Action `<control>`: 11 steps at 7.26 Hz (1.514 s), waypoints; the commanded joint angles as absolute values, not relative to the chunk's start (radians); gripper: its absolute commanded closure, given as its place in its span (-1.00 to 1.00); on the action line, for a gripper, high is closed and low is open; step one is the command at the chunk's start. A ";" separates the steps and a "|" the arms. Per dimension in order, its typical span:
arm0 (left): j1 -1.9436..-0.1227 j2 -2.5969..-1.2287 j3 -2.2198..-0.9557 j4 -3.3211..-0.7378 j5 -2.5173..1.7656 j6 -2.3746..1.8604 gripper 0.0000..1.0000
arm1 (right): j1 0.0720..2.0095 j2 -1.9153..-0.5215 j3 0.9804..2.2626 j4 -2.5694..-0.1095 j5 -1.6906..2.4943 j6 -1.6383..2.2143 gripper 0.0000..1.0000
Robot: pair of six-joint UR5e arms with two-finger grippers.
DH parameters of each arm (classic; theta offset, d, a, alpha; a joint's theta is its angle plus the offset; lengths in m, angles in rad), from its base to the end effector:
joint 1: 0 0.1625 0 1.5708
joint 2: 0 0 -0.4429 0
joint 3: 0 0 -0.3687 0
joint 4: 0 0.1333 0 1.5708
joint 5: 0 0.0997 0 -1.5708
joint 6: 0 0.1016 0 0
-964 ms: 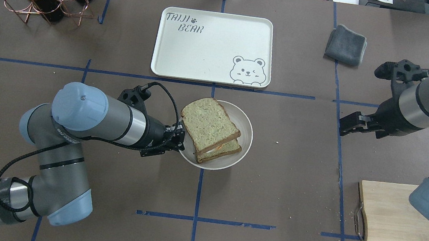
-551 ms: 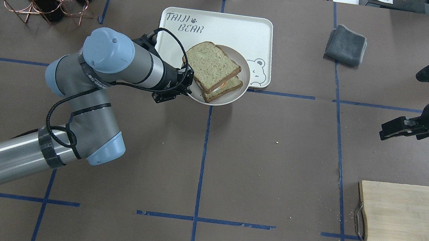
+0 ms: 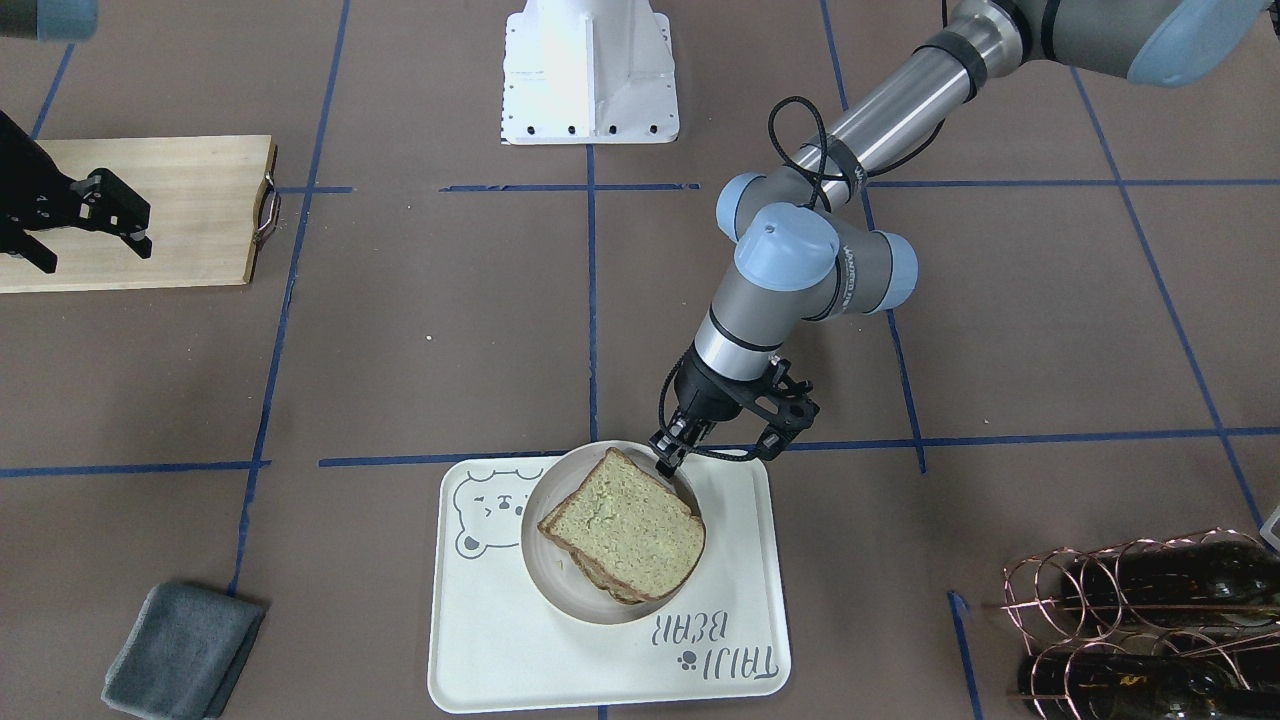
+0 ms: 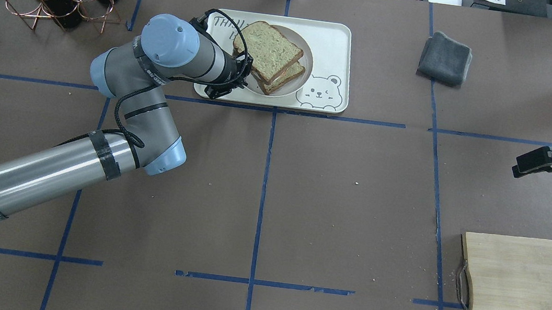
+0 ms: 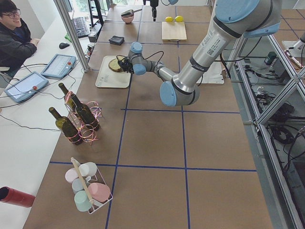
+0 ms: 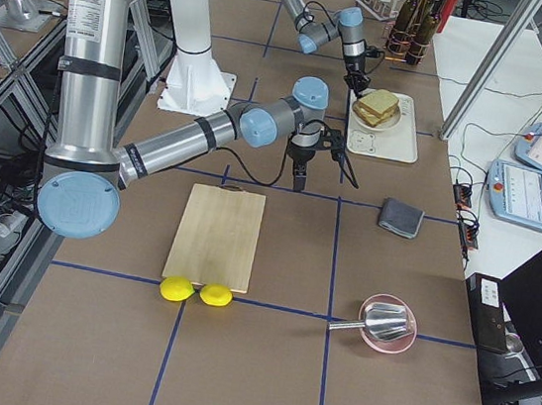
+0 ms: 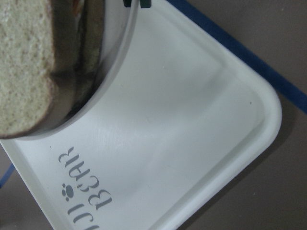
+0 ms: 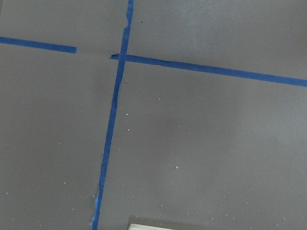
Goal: Make sandwich and place on tray
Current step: 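Carry the plate with the left gripper onto the tray and release it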
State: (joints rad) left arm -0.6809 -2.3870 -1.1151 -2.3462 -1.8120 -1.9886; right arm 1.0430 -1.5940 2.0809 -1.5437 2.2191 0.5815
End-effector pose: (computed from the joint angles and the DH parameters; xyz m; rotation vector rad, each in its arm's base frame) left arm 0.5523 -0.5878 0.2870 -0.0667 1.1871 -0.8351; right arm -0.1606 -0.4183 0.4543 0.0876 -0.7993 -0.1158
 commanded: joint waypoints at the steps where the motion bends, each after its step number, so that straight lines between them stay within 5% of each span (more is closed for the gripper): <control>1: -0.681 -2.410 -1.052 -2.393 -1.809 -2.003 1.00 | 1.051 -1.591 2.075 -1.545 2.223 0.580 -1.00; 2: -0.683 -2.414 -1.052 -2.393 -1.809 -2.025 1.00 | 1.054 -1.588 2.075 -1.543 2.223 0.580 -1.00; 4: -0.684 -2.413 -1.052 -2.391 -1.809 -2.030 0.39 | 1.057 -1.588 2.075 -1.543 2.223 0.580 -1.00; 5: -0.684 -2.413 -1.052 -2.388 -1.809 -2.004 -0.99 | 1.057 -1.588 2.075 -1.545 2.223 0.580 -1.00; 7: -0.713 -2.376 -1.109 -2.369 -1.821 -1.889 -1.00 | 1.060 -1.589 2.074 -1.545 2.224 0.580 -1.00; 11: -0.753 -2.130 -1.603 -2.003 -1.927 -1.627 -1.00 | 1.138 -1.623 2.046 -1.546 2.224 0.516 -1.00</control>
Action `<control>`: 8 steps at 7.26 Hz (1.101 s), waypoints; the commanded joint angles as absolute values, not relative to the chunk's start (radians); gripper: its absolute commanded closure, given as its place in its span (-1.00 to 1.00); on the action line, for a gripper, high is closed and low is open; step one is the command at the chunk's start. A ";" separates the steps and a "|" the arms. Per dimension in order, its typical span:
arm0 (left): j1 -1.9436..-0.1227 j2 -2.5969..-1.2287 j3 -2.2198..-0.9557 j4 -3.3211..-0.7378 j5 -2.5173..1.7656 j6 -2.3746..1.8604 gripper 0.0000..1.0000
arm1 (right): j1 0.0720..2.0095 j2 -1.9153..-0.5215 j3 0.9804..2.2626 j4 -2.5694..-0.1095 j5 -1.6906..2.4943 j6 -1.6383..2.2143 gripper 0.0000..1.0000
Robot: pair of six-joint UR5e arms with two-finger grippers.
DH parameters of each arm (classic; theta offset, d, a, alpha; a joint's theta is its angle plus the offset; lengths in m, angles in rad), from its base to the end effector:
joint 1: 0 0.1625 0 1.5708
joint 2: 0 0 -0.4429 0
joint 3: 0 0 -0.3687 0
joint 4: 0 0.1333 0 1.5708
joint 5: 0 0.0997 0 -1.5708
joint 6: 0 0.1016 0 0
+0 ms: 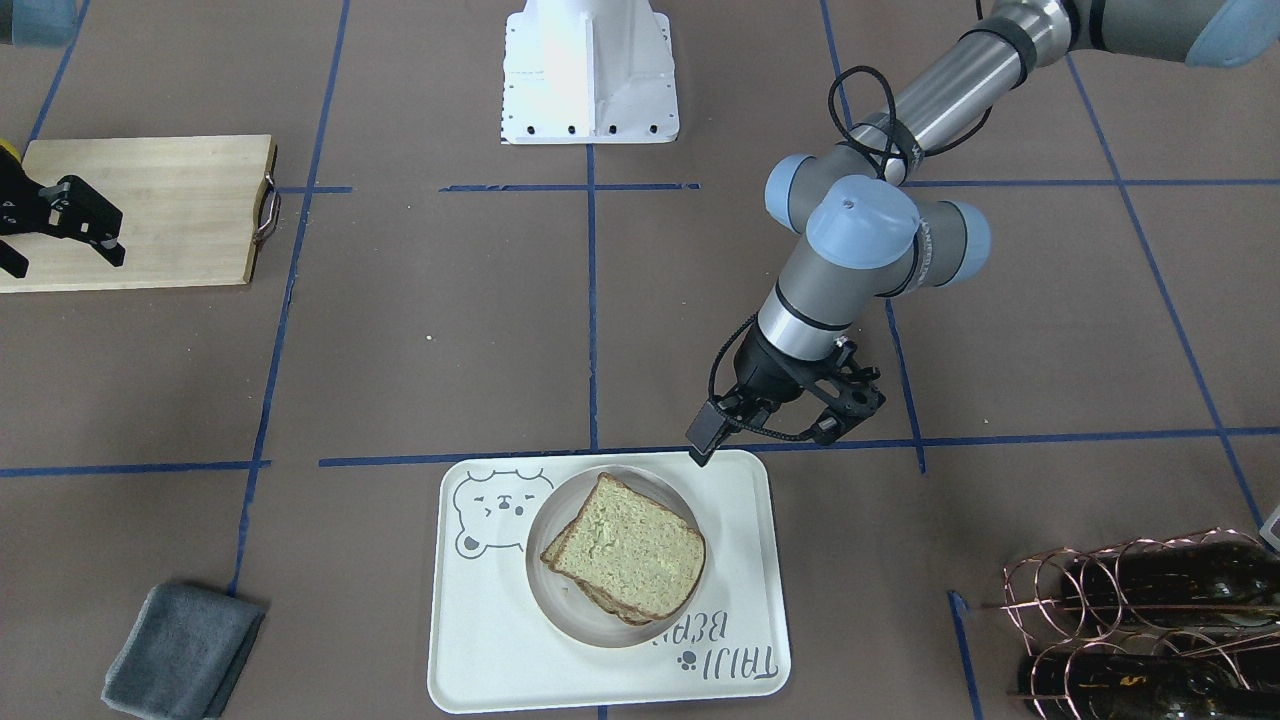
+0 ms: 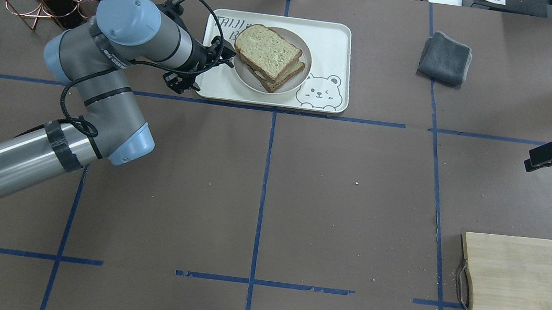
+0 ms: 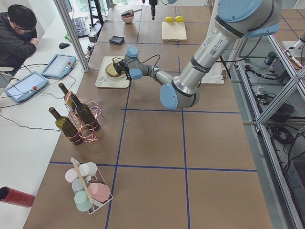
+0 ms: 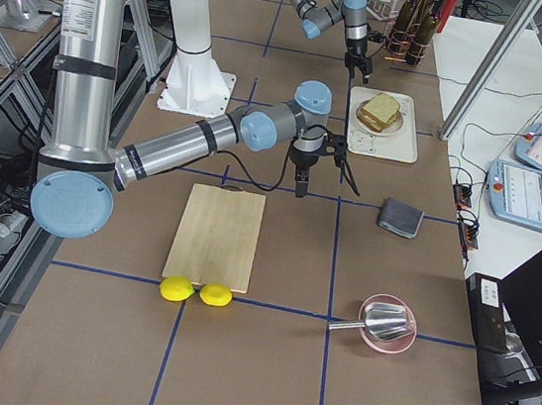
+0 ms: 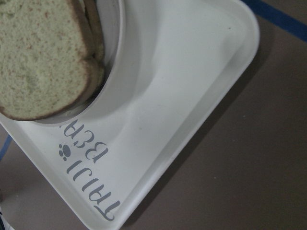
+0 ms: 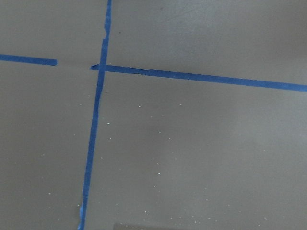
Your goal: Make sandwich and place on tray
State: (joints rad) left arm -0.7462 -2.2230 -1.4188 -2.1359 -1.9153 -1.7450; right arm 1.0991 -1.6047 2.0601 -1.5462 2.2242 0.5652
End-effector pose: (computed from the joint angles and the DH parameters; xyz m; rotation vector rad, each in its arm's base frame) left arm 0.4646 -0.5644 0.2967 -0.0011 1.1193 -0.6415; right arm -0.1370 -0.4261 0.4685 0.0843 -0.7850 -0.0682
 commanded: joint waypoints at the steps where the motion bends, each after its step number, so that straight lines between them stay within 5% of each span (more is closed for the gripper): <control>1: -0.764 -2.055 -1.776 -1.853 -1.927 -1.468 -1.00 | 1.207 -1.637 2.017 -1.586 2.224 0.361 -1.00; 4: -0.888 -1.897 -1.963 -1.645 -1.951 -1.077 -1.00 | 1.421 -1.623 1.870 -1.681 2.229 -0.087 -1.00; 8: -1.257 -1.627 -1.954 -1.634 -2.181 -0.414 -1.00 | 1.532 -1.652 1.813 -1.678 2.356 -0.135 -1.00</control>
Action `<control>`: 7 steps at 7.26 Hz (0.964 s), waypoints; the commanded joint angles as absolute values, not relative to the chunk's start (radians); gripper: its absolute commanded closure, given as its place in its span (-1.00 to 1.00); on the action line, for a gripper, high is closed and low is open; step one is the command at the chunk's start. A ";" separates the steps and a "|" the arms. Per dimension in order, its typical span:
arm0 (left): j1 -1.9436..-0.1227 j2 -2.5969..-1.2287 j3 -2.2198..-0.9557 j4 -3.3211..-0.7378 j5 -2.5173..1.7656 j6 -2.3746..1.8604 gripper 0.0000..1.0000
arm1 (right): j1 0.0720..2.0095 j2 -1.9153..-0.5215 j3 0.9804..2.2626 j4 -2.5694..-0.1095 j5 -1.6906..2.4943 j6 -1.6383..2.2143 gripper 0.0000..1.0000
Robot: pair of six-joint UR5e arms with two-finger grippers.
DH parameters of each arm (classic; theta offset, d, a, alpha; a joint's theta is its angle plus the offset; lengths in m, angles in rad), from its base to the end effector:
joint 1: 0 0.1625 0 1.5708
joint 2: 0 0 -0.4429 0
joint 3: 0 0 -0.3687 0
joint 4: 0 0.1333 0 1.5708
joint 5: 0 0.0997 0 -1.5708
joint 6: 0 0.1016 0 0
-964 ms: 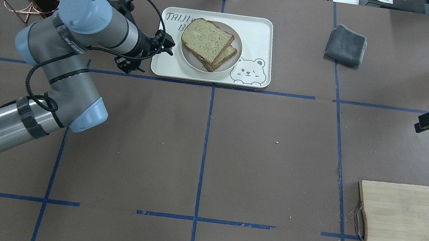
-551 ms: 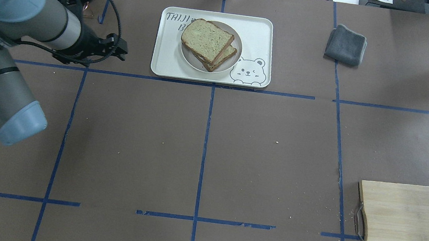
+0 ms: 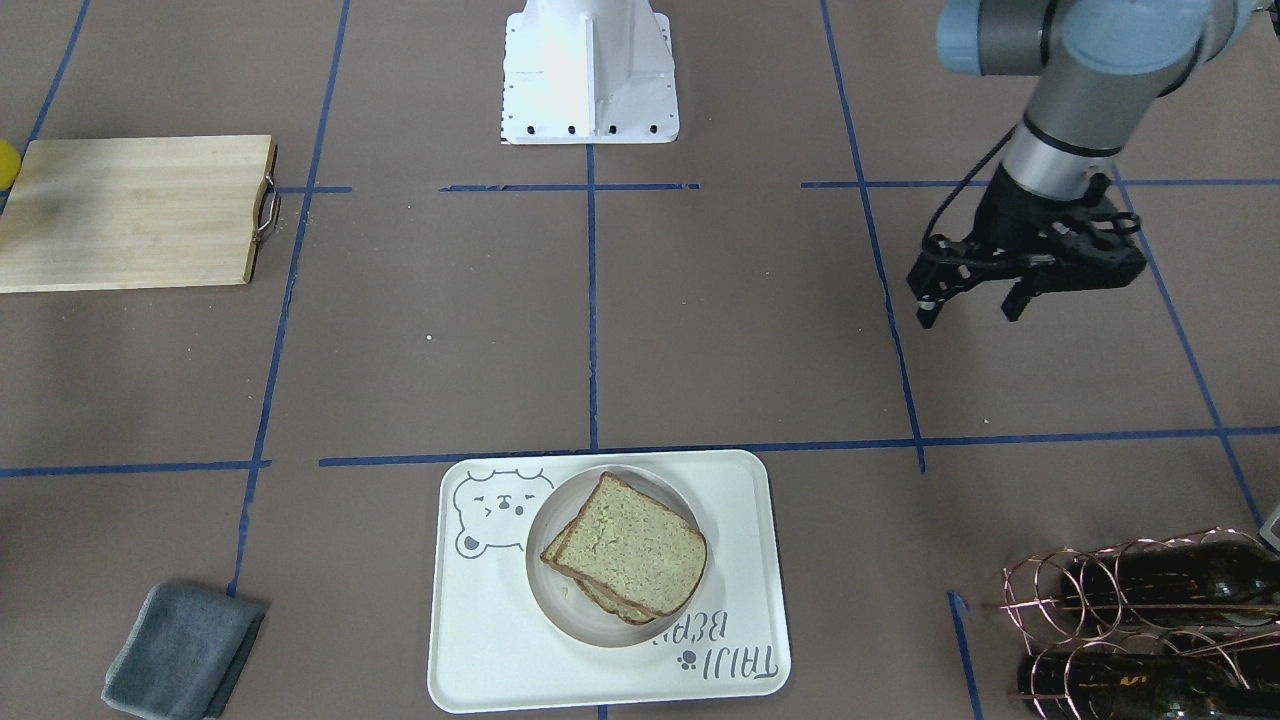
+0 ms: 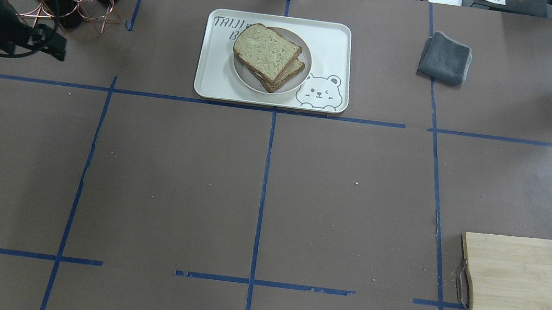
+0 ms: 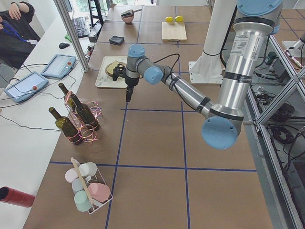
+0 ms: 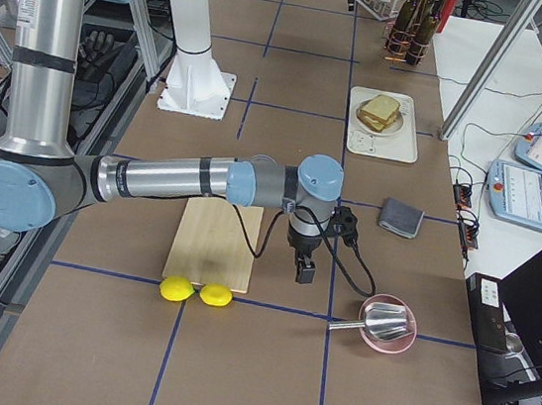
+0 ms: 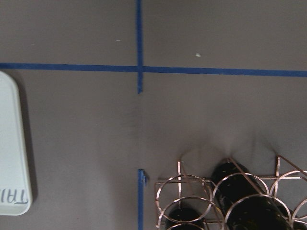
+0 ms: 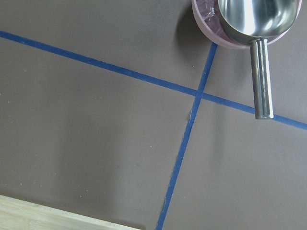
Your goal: Make sandwich and place on tray
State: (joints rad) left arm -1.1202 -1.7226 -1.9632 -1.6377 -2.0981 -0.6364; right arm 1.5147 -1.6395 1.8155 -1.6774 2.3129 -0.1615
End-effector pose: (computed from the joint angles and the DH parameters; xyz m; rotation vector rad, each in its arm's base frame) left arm 0.1501 -0.4989 0.4241 0.2464 0.7448 -0.0151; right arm 0.0400 -0.4402 0.6076 0.1054 -0.7390 -0.2332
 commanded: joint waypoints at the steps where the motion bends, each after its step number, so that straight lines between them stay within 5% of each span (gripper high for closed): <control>1: -1.355 -1.573 -1.925 -1.625 -2.241 -0.268 -1.00 | 1.531 -1.641 1.745 -1.660 2.339 -0.115 -1.00; 4: -1.558 -1.559 -1.699 -1.549 -2.278 0.056 -1.00 | 1.558 -1.647 1.726 -1.644 2.367 -0.106 -1.00; 7: -1.572 -1.520 -1.675 -1.549 -2.336 0.071 -1.00 | 1.585 -1.646 1.726 -1.644 2.365 -0.060 -1.00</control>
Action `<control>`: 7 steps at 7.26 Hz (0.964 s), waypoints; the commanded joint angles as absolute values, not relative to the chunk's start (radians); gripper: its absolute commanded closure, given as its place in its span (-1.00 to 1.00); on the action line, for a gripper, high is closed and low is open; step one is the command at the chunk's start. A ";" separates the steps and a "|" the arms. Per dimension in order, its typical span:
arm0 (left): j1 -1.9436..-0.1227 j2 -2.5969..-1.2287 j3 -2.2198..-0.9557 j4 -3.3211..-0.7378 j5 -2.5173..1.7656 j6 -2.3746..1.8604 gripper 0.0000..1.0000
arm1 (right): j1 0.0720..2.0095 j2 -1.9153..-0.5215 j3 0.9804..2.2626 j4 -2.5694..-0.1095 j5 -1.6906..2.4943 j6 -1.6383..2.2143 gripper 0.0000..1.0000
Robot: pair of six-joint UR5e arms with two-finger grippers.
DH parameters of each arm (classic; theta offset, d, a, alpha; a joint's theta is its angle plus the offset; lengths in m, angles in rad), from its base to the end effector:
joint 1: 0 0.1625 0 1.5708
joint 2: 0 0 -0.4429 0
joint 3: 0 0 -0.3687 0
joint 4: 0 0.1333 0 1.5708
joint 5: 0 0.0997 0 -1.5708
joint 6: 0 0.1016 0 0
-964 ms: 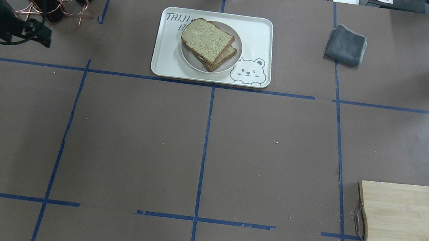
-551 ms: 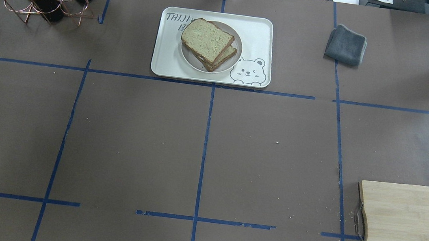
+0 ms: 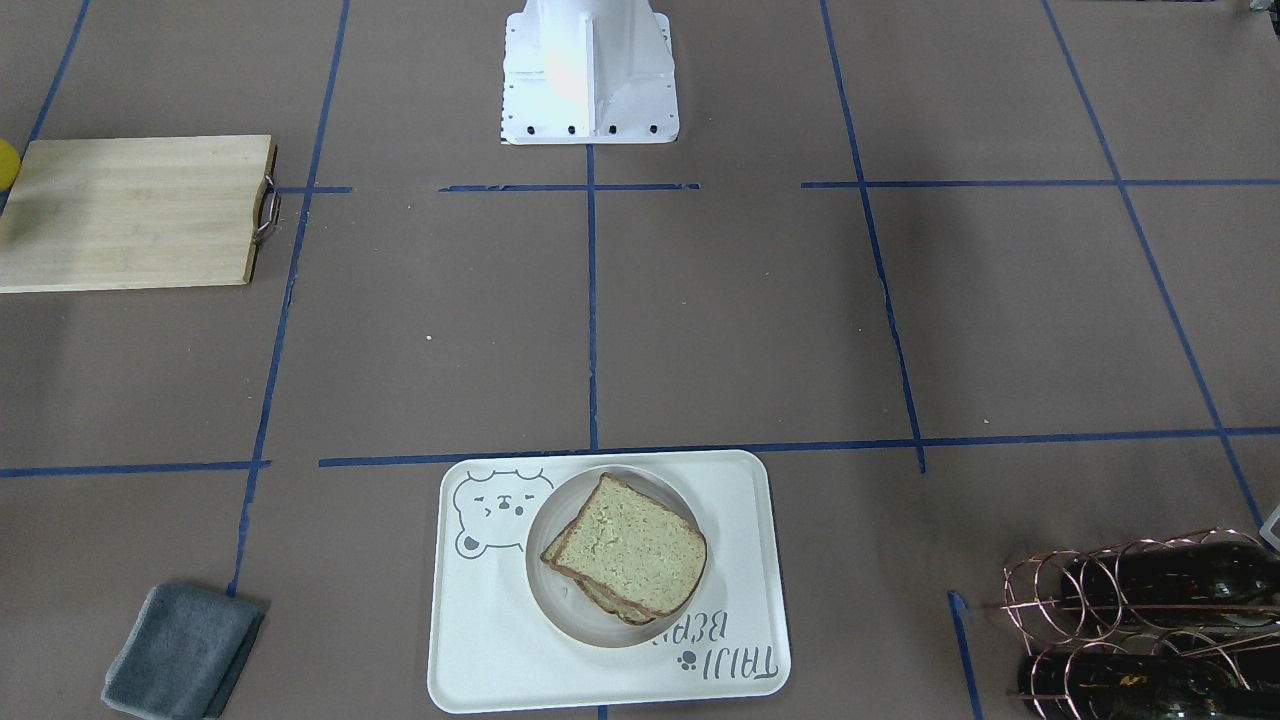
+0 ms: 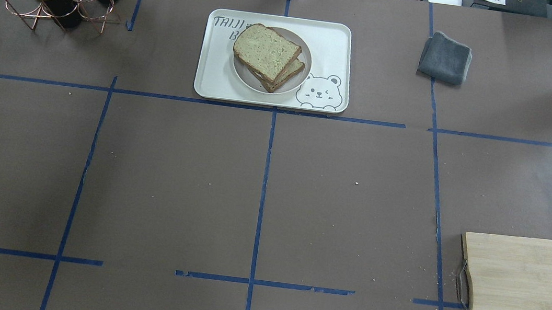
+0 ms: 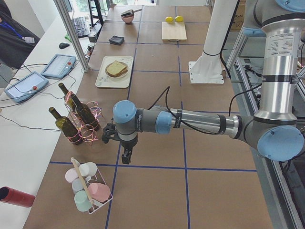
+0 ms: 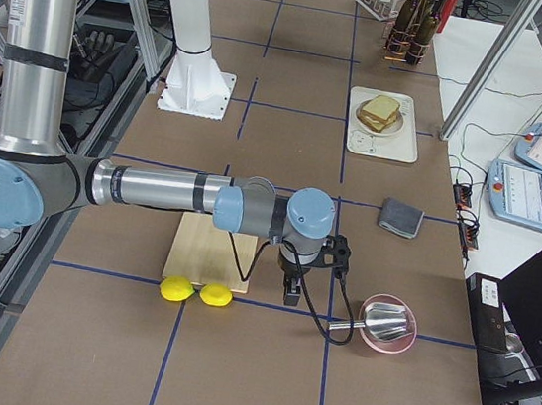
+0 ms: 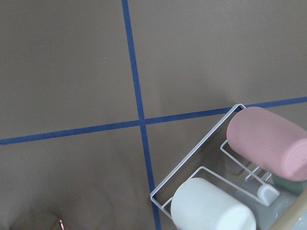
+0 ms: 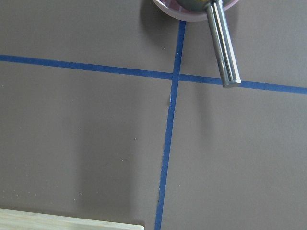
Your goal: Make sandwich and place on tray
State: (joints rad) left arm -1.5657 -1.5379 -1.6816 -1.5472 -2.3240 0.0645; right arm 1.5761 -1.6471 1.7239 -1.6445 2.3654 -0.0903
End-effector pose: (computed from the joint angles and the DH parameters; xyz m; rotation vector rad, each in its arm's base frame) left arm -0.0615 -0.4569 0.6451 0.0741 0.7514 0.0867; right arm 0.0631 -0.4334 0.6467 0.0409 -0.7938 -0.0817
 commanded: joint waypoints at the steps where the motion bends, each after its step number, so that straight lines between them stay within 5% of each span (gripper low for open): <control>1: -1.572 -1.517 -1.674 -1.548 -2.361 0.068 -1.00 | 1.586 -1.646 1.729 -1.644 2.368 -0.058 -1.00; 7: -1.571 -1.506 -1.678 -1.554 -2.362 0.058 -1.00 | 1.611 -1.671 1.726 -1.644 2.384 -0.060 -1.00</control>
State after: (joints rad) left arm -1.5710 -1.5064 -1.6772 -1.5531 -2.3633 0.0586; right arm 1.6083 -1.6658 1.7256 -1.6450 2.3831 -0.0596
